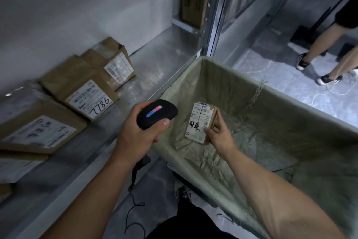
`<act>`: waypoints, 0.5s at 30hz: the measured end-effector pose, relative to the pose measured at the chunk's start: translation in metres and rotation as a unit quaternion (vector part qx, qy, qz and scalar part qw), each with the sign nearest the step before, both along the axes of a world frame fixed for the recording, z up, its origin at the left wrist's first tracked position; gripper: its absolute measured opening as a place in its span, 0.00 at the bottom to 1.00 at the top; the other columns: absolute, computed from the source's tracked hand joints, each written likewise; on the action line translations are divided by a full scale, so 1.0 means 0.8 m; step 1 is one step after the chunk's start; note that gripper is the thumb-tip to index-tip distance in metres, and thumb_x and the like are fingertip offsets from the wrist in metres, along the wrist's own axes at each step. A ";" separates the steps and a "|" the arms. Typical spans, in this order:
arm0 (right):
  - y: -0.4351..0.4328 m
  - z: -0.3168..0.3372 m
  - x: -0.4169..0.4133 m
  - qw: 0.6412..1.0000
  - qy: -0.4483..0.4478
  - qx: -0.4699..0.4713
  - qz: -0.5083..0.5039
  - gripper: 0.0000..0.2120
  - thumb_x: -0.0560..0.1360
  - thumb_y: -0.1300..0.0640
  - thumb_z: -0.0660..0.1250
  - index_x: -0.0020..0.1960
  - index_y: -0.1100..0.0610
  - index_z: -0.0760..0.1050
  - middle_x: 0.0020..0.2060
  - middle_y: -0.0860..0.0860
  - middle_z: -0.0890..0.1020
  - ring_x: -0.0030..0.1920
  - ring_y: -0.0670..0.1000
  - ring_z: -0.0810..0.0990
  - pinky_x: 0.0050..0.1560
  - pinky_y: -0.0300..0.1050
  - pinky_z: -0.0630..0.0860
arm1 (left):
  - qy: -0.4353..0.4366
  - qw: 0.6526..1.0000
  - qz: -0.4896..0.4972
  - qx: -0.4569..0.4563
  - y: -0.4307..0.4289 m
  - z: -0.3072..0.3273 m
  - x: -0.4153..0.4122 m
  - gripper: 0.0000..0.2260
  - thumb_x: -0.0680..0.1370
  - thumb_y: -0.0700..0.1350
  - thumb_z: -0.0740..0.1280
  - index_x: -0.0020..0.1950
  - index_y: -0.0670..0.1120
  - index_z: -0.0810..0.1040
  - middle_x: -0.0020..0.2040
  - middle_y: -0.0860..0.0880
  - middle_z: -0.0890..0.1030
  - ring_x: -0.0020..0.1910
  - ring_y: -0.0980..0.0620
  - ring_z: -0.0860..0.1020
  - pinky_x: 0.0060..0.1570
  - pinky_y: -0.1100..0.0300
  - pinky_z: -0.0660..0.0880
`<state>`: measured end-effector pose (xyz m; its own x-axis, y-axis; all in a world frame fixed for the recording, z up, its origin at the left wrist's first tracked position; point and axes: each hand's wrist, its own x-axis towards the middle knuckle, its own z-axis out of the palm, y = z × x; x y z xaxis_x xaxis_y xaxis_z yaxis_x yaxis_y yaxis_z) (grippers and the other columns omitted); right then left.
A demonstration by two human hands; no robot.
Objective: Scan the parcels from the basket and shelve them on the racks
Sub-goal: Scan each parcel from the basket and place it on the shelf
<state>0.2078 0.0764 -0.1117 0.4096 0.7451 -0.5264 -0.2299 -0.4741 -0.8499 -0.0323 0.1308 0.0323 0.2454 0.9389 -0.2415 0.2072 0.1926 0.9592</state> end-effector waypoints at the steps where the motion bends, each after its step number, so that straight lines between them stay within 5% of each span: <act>1: -0.003 0.011 -0.004 1.000 -0.002 0.010 0.006 0.41 0.79 0.69 0.67 0.80 0.38 0.55 0.61 0.49 0.80 0.66 0.56 0.78 0.66 0.64 0.75 | -0.006 1.000 -0.004 0.008 -0.006 0.007 -0.006 0.20 0.65 0.55 0.78 0.55 0.65 0.78 0.47 0.48 0.83 0.34 0.55 0.80 0.35 0.62 0.76; 10: -0.026 0.112 -0.026 0.992 -0.057 0.078 0.086 0.37 0.78 0.65 0.69 0.81 0.45 0.59 0.61 0.48 0.81 0.60 0.53 0.82 0.61 0.64 0.78 | 0.010 0.995 -0.045 0.083 -0.048 0.045 -0.075 0.22 0.62 0.57 0.78 0.54 0.65 0.77 0.42 0.57 0.84 0.29 0.55 0.79 0.33 0.57 0.77; 15: -0.034 0.148 -0.033 0.981 -0.111 0.097 0.125 0.38 0.74 0.57 0.76 0.78 0.42 0.63 0.65 0.50 0.80 0.63 0.54 0.81 0.64 0.66 0.76 | 0.034 0.989 -0.068 0.126 -0.075 0.052 -0.105 0.27 0.59 0.63 0.77 0.57 0.68 0.76 0.48 0.58 0.83 0.37 0.53 0.82 0.38 0.50 0.82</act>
